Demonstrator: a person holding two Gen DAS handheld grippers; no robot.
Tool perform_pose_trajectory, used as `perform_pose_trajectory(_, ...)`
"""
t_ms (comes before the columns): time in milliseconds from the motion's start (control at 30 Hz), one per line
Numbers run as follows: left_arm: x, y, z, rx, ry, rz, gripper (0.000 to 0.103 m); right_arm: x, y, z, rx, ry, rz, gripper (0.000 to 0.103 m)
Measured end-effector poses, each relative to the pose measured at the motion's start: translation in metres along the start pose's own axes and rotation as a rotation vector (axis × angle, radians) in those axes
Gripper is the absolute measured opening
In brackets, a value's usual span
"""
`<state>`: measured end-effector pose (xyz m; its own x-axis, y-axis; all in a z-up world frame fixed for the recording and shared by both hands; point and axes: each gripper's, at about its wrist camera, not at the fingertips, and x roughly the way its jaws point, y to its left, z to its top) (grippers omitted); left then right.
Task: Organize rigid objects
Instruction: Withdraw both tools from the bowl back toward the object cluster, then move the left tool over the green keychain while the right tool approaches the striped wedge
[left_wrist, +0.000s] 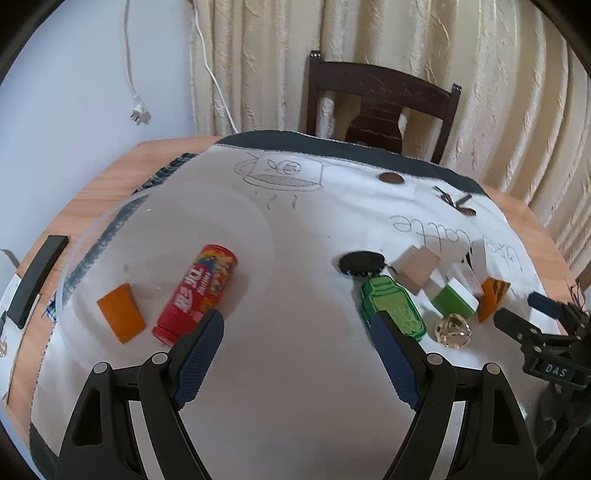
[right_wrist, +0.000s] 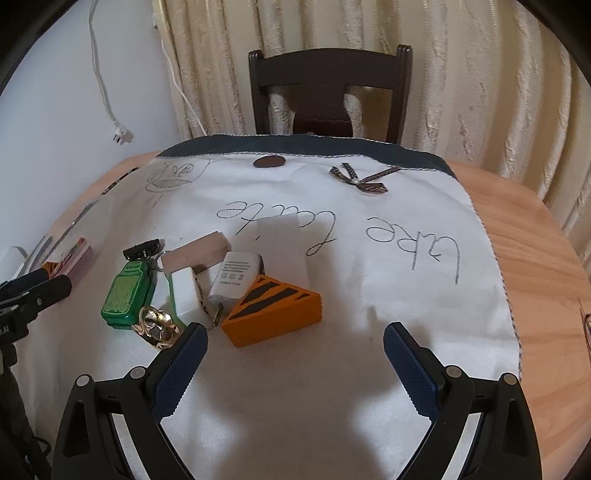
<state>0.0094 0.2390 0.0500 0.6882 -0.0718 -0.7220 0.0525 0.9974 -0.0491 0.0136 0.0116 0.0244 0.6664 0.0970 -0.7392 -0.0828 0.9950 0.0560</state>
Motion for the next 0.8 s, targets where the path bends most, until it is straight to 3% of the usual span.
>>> perform_pose_trajectory(300, 0.01, -0.012, -0.003, 0.021, 0.033, -0.005, 0.083, 0.011, 0.0, 0.007, -0.007, 0.047, 0.028, 0.092)
perform_pose_trajectory(800, 0.025, -0.018, -0.002, 0.02, 0.087, -0.015, 0.083, 0.021, 0.002, 0.007, -0.017, 0.083, 0.062, 0.062)
